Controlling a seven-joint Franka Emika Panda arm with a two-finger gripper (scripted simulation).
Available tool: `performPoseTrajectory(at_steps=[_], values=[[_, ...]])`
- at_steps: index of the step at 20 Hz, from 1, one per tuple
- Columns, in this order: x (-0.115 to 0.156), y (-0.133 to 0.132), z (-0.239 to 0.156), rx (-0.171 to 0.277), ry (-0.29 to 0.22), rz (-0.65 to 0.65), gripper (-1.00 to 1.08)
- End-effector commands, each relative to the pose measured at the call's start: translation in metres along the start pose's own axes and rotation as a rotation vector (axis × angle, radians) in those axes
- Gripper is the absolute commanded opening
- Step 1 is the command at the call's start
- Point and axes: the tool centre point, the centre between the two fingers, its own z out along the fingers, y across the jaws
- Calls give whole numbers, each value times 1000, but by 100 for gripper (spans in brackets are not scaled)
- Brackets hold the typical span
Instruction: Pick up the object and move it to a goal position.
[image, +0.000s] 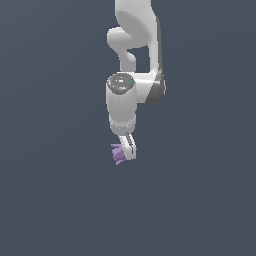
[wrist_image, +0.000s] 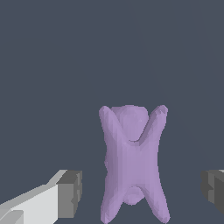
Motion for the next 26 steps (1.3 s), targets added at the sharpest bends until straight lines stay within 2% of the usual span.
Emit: performPoseTrajectory(at_steps=[1, 11, 16, 17, 26], values=[[0, 0, 1, 0, 0, 0, 100], [0, 1, 43, 0, 1, 5, 100], [0, 0, 50, 0, 0, 5, 100], [0, 0, 50, 0, 0, 5, -100], [0, 0, 50, 0, 0, 5, -100]])
